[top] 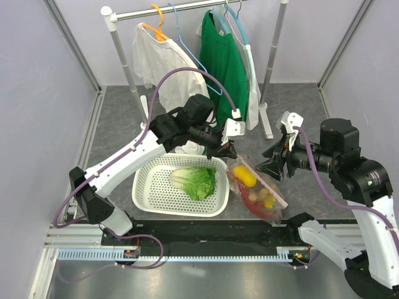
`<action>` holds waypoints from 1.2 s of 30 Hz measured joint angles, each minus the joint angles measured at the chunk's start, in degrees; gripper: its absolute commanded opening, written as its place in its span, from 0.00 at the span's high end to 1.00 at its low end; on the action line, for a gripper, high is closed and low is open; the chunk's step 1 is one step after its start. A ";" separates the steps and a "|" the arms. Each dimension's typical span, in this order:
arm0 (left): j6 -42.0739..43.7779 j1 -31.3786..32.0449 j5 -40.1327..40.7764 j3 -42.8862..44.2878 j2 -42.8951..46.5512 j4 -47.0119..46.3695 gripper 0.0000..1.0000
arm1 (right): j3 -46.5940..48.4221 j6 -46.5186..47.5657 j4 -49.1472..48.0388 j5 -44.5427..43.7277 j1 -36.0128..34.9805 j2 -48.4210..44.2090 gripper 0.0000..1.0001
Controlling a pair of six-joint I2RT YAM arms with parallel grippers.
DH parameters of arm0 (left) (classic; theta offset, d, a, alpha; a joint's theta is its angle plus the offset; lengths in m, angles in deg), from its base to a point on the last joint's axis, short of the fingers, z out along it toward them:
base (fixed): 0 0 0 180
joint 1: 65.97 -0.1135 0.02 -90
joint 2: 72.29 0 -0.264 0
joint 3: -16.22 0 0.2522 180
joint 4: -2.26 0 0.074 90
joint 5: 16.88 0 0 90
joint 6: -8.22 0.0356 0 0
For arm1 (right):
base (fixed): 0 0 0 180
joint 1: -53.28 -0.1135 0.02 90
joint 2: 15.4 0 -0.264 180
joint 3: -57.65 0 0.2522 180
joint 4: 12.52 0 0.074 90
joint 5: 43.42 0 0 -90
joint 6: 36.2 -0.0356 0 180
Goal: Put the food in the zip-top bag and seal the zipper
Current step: Place the zipper food storage bag at the center of the board.
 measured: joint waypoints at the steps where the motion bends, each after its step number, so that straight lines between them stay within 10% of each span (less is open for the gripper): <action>1: -0.37 -0.11 0.42 0.48 -0.46 0.42 0.98 | -1.33 -0.68 0.17 0.07 0.00 -0.44 0.41; 29: -2.64 -0.20 0.94 6.29 -4.44 5.40 0.98 | -6.99 -5.62 0.07 4.39 0.00 2.84 0.46; 36: -3.28 -0.20 1.09 6.80 -5.07 5.88 0.98 | -9.73 -7.34 -0.39 4.92 0.00 2.69 0.64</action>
